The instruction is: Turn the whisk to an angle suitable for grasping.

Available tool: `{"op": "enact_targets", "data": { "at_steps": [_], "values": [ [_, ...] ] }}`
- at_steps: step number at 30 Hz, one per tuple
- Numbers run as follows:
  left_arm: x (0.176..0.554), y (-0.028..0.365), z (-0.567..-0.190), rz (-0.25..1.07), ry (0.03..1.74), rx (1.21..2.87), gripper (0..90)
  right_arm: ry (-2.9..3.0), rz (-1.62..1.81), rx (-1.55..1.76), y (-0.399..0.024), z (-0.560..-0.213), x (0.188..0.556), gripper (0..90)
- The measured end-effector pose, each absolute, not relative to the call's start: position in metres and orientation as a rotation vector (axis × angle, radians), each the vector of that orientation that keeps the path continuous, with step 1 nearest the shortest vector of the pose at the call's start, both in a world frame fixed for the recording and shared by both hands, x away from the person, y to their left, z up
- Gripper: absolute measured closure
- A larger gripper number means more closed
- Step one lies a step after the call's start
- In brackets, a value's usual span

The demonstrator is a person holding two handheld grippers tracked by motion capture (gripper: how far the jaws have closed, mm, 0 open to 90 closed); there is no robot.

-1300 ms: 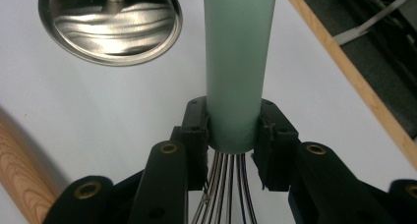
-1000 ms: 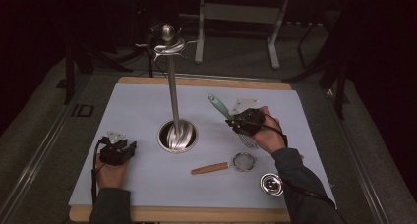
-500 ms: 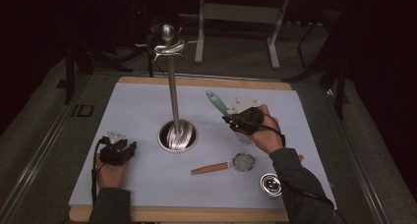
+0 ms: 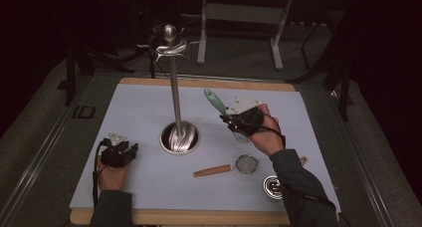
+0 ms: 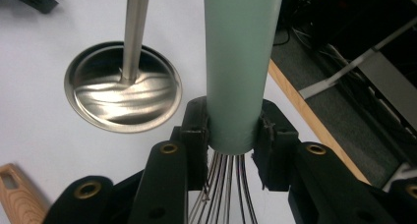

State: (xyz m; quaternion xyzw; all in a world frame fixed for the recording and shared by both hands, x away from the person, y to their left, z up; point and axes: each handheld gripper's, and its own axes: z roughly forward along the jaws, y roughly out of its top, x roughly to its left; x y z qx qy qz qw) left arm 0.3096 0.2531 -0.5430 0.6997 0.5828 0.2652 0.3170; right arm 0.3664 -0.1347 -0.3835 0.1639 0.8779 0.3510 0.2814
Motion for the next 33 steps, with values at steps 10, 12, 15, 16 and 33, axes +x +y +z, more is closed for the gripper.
{"op": "enact_targets", "data": {
  "at_steps": [10, 12, 15, 16, 33],
  "values": [
    [0.309, 0.253, -0.543, 0.699, 1.534, 1.84, 61.2, 2.327, 0.992, 0.427, -0.128, -0.374, 0.361, 69.3],
    [0.309, 0.253, -0.543, 0.698, 1.534, 1.84, 61.3, 2.318, 1.002, 0.425, -0.127, -0.372, 0.361, 69.3],
    [0.309, 0.253, -0.543, 0.697, 1.534, 1.839, 61.3, 2.311, 1.021, 0.426, -0.126, -0.369, 0.358, 69.3],
    [0.309, 0.253, -0.543, 0.696, 1.534, 1.839, 61.2, 2.31, 1.025, 0.42, -0.126, -0.369, 0.358, 69.3],
    [0.309, 0.254, -0.543, 0.695, 1.535, 1.839, 61.3, 2.306, 1.103, 0.391, -0.112, -0.362, 0.35, 69.3]
  ]
}}
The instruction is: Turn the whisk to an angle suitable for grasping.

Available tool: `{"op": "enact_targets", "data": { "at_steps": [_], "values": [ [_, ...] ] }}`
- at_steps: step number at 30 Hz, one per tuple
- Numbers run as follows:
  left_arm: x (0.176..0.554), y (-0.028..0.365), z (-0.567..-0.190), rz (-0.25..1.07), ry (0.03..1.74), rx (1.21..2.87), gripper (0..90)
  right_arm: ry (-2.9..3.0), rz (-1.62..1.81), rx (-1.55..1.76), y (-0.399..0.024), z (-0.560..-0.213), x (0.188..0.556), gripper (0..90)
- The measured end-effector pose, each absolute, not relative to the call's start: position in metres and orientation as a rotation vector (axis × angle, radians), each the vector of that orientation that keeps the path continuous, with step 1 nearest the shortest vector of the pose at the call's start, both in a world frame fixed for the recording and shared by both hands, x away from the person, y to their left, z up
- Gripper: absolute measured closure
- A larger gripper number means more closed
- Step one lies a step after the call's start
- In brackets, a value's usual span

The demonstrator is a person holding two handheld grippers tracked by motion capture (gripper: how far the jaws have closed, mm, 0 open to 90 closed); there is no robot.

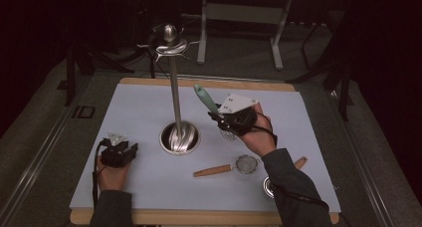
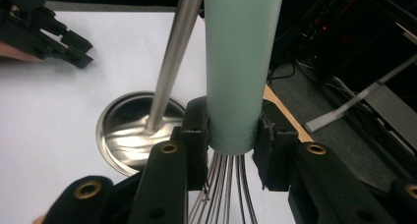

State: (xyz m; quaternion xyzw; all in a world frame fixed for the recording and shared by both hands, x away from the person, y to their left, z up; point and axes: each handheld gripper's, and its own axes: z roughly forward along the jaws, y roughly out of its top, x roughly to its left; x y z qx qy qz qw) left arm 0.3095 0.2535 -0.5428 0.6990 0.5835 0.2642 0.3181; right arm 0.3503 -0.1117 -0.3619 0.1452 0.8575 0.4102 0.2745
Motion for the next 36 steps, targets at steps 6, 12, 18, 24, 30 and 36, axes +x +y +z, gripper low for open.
{"op": "enact_targets", "data": {
  "at_steps": [6, 12, 18, 24, 30, 36],
  "values": [
    [0.309, 0.254, -0.543, 0.695, 1.535, 1.839, 61.3, 2.311, 1.129, 0.396, -0.11, -0.361, 0.348, 69.3],
    [0.309, 0.253, -0.543, 0.696, 1.536, 1.839, 61.3, 2.309, 1.152, 0.401, -0.109, -0.358, 0.346, 69.4],
    [0.309, 0.253, -0.543, 0.696, 1.535, 1.84, 61.3, 2.301, 1.193, 0.411, -0.107, -0.355, 0.346, 69.3],
    [0.309, 0.253, -0.543, 0.696, 1.534, 1.84, 61.3, 2.3, 1.222, 0.41, -0.104, -0.352, 0.345, 69.3],
    [0.309, 0.253, -0.543, 0.697, 1.533, 1.842, 61.2, 2.294, 1.244, 0.409, -0.102, -0.348, 0.344, 69.3],
    [0.309, 0.253, -0.543, 0.698, 1.532, 1.842, 61.3, 2.285, 1.284, 0.421, -0.099, -0.344, 0.343, 69.3]
  ]
}}
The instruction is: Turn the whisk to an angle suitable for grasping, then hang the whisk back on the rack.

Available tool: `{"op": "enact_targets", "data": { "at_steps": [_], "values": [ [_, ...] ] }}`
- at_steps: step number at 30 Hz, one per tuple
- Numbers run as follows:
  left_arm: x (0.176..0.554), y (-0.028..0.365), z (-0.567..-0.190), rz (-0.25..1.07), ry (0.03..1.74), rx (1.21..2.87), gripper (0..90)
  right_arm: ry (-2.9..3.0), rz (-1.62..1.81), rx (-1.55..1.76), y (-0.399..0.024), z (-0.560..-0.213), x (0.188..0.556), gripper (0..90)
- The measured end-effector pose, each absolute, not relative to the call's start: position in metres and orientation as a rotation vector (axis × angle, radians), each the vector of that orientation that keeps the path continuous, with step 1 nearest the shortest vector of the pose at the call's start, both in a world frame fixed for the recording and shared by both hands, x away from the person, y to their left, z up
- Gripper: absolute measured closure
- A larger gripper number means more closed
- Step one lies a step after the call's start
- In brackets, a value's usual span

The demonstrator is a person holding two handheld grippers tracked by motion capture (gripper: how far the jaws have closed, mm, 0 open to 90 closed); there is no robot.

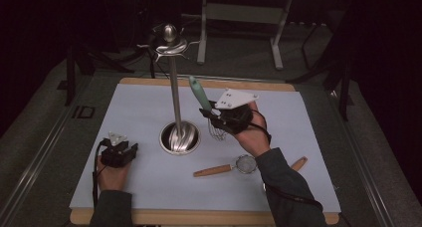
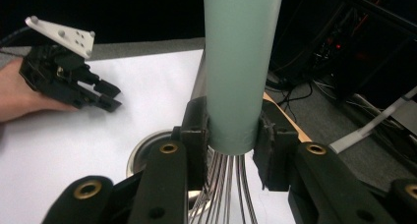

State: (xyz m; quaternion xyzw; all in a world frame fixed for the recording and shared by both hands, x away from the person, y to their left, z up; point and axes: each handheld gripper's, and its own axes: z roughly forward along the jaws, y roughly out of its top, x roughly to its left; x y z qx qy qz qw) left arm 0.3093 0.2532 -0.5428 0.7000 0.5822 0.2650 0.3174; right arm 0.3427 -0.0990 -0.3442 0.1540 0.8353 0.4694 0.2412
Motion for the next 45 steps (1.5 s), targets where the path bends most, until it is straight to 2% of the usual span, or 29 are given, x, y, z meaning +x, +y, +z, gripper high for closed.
{"op": "enact_targets", "data": {
  "at_steps": [22, 45],
  "values": [
    [0.31, 0.254, -0.543, 0.696, 1.533, 1.844, 61.2, 2.236, 1.458, 0.485, -0.097, -0.314, 0.342, 69.3],
    [0.31, 0.254, -0.543, 0.693, 1.533, 1.843, 61.1, 2.265, 1.495, 0.564, -0.077, -0.309, 0.355, 69.3]
  ]
}}
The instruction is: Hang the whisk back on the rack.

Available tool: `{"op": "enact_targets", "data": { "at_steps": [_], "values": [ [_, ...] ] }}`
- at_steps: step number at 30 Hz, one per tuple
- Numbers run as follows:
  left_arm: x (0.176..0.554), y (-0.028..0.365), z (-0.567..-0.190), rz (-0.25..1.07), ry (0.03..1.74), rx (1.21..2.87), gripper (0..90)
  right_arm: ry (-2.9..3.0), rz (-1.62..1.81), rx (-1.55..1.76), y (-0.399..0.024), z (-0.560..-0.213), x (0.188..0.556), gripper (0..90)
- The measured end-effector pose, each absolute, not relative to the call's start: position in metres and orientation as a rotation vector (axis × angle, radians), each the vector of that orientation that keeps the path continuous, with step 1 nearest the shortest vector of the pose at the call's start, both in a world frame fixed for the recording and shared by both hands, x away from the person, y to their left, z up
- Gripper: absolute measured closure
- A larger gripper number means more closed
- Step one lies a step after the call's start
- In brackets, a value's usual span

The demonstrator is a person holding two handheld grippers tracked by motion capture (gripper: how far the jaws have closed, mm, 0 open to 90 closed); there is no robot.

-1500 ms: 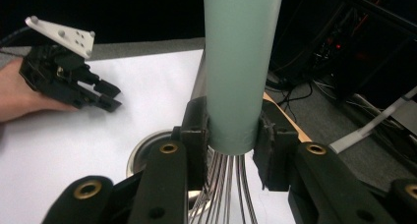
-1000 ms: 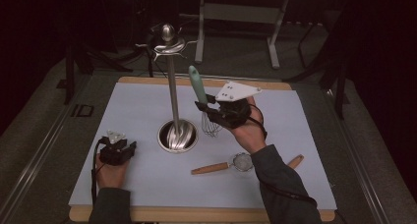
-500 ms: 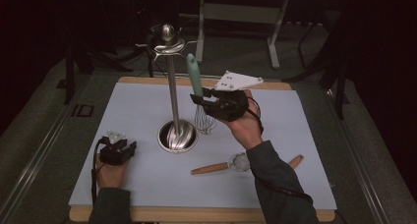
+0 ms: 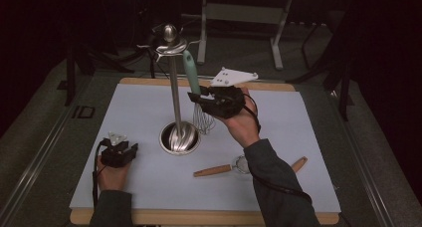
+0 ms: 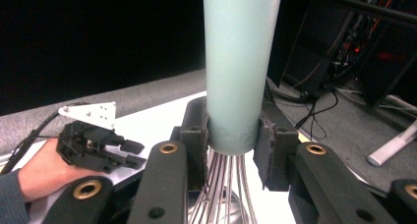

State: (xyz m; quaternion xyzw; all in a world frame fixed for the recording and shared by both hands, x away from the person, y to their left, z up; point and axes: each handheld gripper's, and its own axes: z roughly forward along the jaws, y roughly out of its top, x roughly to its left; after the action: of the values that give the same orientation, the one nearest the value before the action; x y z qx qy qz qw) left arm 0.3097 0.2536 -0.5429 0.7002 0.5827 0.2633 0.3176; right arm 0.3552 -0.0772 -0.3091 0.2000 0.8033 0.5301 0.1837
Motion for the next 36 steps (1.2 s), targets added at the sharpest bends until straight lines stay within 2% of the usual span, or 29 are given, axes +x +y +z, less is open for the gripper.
{"op": "enact_targets", "data": {
  "at_steps": [7, 8, 13, 36],
  "values": [
    [0.31, 0.254, -0.543, 0.691, 1.532, 1.842, 61.1, 2.278, 1.466, 0.56, -0.071, -0.313, 0.358, 68.3],
    [0.31, 0.254, -0.543, 0.691, 1.532, 1.842, 61.1, 2.283, 1.445, 0.549, -0.07, -0.314, 0.357, 62.6],
    [0.309, 0.254, -0.543, 0.691, 1.534, 1.842, 61.0, 2.289, 1.371, 0.502, -0.07, -0.317, 0.352, 58.4],
    [0.309, 0.253, -0.543, 0.7, 1.536, 1.84, 60.7, 2.392, 1.219, 0.515, -0.117, -0.343, 0.35, 58.4]
  ]
}}
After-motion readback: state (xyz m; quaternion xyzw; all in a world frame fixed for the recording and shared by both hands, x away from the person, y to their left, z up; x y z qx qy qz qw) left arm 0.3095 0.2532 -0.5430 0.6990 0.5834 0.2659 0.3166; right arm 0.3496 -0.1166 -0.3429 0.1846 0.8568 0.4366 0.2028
